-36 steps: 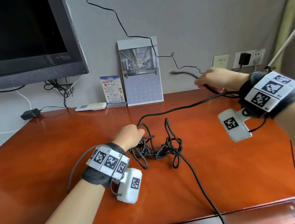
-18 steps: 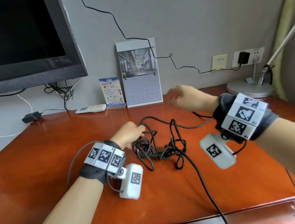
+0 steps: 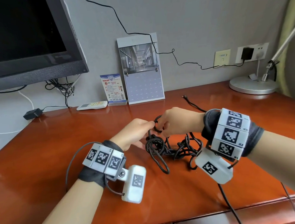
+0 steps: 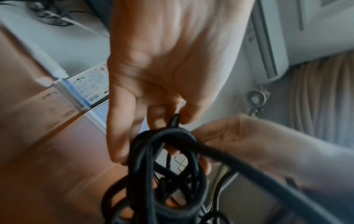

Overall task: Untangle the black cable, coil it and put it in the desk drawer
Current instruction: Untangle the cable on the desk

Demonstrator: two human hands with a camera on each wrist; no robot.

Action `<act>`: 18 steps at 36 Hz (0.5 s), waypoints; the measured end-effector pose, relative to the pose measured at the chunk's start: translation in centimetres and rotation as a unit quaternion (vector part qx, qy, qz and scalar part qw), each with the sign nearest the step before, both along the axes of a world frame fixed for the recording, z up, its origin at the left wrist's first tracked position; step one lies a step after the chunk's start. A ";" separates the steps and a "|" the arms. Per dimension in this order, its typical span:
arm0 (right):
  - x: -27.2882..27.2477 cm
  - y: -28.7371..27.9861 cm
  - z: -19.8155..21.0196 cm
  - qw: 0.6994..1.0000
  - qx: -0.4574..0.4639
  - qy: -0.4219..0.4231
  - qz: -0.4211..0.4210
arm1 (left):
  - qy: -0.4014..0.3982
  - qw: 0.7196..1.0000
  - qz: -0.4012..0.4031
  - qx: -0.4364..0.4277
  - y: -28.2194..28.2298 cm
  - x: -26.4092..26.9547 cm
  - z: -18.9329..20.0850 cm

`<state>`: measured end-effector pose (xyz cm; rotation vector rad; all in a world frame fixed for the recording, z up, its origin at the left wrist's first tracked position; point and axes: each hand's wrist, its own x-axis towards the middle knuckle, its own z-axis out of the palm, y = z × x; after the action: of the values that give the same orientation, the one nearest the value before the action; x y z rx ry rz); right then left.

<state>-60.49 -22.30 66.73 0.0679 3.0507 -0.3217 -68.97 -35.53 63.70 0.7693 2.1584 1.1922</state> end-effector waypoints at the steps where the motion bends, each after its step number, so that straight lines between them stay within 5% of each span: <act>1: 0.0 0.0 0.1 1.000 0.003 0.008 0.016 | 0.030 0.999 0.007 -0.010 0.3 0.1 -0.1; 5: -0.2 0.2 0.3 0.998 -0.004 0.047 0.032 | 0.176 0.983 0.024 -0.053 1.4 0.1 -0.7; 12: -0.2 1.2 -0.3 0.969 -0.117 0.218 -0.015 | 0.312 0.944 0.075 -0.080 1.7 -0.3 -1.2; 18: -0.3 1.6 -0.3 0.939 -0.285 0.189 -0.040 | 0.376 0.912 0.113 -0.123 2.3 -0.3 -0.3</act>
<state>-60.81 -20.72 66.39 0.1063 3.1678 -1.3488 -69.28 -33.25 63.41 0.9945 3.0252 0.7516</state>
